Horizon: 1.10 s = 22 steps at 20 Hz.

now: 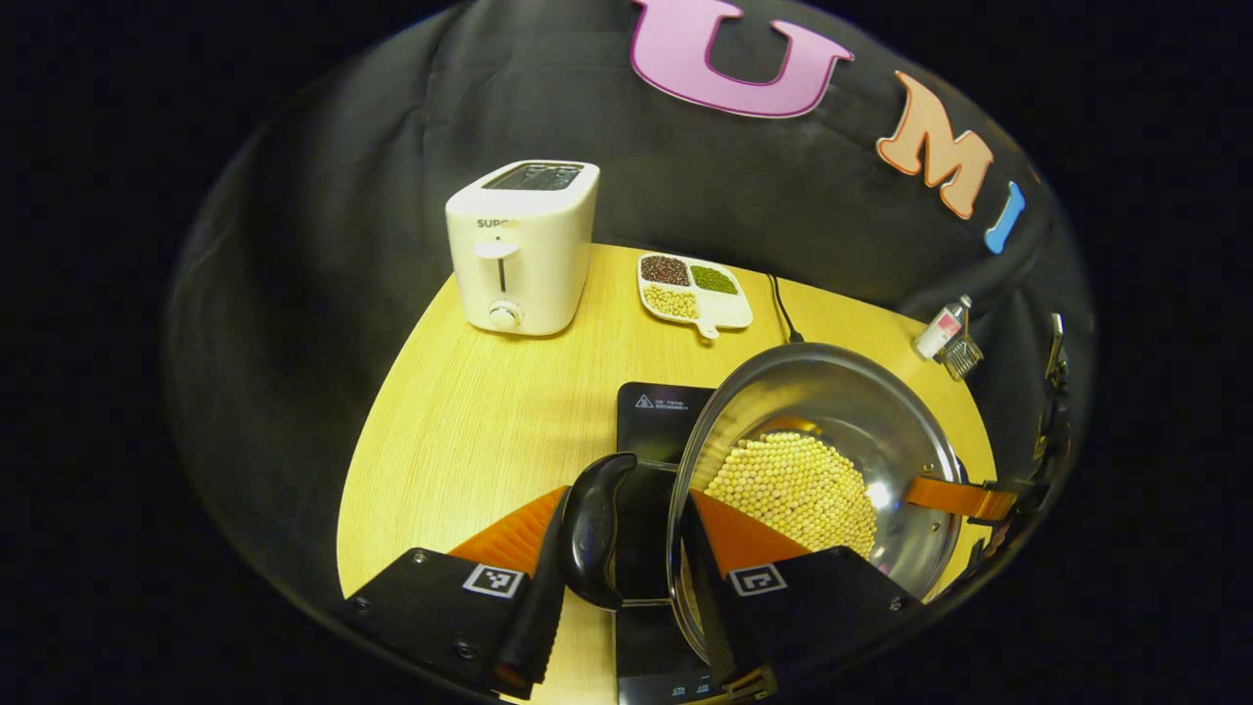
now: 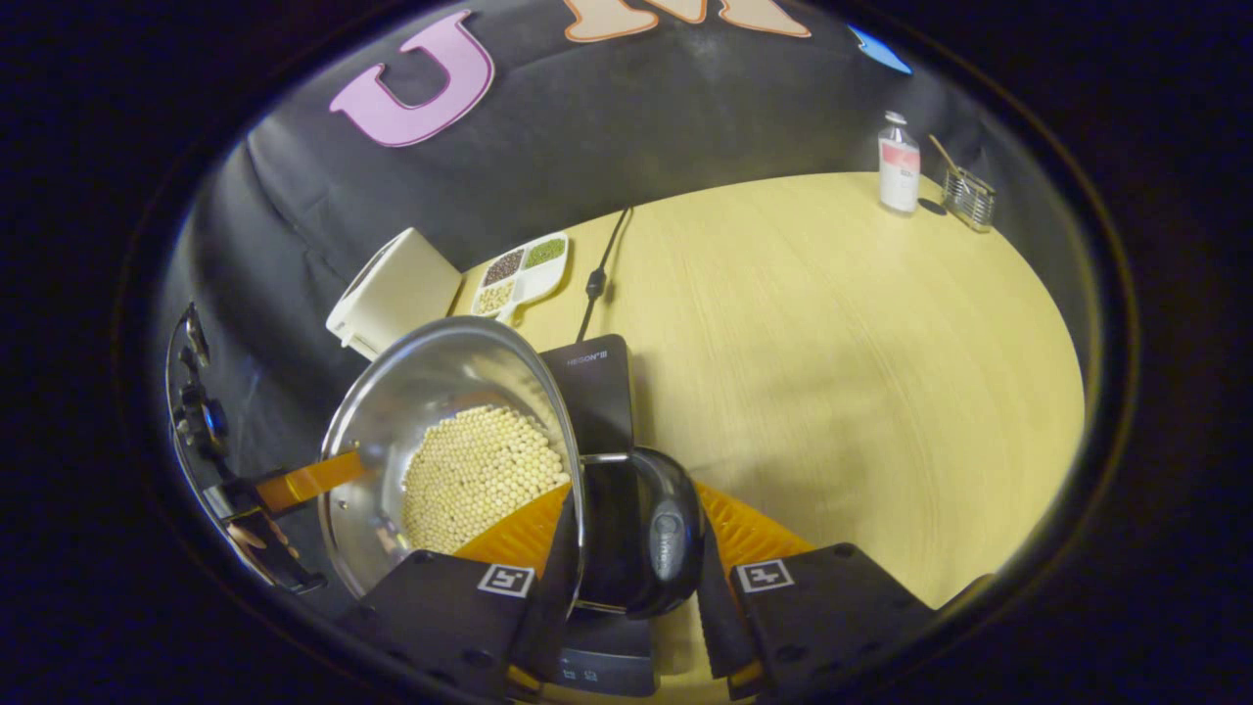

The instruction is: First push the handle of the pot to place it horizontally, then grasp the pot with both hands and set it on the induction cooktop.

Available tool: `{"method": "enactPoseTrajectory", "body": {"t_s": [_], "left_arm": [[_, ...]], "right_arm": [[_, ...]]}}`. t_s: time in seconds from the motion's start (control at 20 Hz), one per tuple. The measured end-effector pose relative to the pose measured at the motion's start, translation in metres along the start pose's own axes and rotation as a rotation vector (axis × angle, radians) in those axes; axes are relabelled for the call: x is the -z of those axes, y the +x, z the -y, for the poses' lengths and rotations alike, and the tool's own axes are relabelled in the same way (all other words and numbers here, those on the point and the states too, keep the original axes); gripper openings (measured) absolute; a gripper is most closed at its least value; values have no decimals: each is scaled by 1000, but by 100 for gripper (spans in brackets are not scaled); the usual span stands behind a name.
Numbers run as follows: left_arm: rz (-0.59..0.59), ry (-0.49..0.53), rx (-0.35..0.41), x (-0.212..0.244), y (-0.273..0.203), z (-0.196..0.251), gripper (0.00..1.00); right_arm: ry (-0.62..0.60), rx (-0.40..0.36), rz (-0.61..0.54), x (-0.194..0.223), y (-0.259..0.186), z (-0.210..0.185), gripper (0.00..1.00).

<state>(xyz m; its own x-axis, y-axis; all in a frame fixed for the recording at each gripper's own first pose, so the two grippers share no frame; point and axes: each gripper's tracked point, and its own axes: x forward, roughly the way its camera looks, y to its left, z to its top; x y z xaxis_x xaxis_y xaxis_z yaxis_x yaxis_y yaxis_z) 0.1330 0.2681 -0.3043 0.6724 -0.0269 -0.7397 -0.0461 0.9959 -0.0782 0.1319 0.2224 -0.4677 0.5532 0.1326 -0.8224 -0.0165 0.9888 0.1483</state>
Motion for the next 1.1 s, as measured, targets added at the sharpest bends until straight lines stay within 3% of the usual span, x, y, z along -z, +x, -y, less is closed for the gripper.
{"method": "enactPoseTrajectory", "body": {"t_s": [0.15,0.2,0.25,0.35,0.4,0.45,0.5,0.65,0.85,1.1], "left_arm": [[43,-47,-5,-5,-1,2,67],[84,-42,-25,-15,-3,-2,69],[122,-27,-44,-23,-6,-5,72],[184,20,-92,-39,-15,-10,89],[205,47,-108,-45,-19,-12,98],[226,67,-117,-51,-26,-9,97],[248,86,-122,-57,-32,-7,97],[315,131,-136,-71,-52,5,97],[392,160,-158,-83,-86,30,97],[489,191,-159,-93,-141,78,96]], "right_arm": [[-2,-36,-3,5,-1,-7,53],[-11,-44,-2,3,-3,-9,58],[-20,-44,10,3,-4,-9,67],[-30,-32,45,-5,-15,-5,94],[-28,-34,59,-6,-17,-5,92],[-24,-34,83,-12,-23,-4,92],[-18,-34,114,-19,-29,-2,100],[2,-15,195,-38,-54,8,100],[-33,72,311,-62,-101,36,100],[-70,49,443,-94,-166,39,100]]}}
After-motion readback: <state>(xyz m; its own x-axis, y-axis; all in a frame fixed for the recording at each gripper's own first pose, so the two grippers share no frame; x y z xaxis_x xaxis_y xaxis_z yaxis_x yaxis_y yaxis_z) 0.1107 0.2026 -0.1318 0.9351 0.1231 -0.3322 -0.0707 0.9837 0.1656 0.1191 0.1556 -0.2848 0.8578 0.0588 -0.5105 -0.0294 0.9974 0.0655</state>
